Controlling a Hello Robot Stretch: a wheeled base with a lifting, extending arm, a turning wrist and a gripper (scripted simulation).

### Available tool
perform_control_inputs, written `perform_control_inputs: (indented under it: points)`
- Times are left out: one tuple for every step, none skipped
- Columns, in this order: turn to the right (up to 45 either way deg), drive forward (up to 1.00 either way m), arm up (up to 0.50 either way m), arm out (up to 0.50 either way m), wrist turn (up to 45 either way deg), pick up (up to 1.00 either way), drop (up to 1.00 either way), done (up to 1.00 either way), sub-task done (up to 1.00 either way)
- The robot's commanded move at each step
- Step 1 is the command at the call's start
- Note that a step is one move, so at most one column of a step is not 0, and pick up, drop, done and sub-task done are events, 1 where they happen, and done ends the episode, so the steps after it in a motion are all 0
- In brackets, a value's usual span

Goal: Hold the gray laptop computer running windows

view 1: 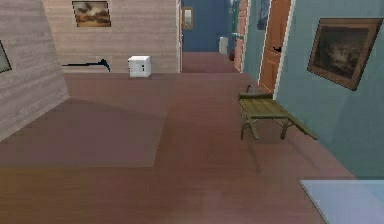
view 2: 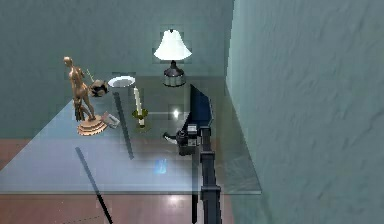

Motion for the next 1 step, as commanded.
perform_control_inputs:
  points:
    - [0.0,0.0,0.1,0.0,0.0,0.0,0.0,0.0,0.0]
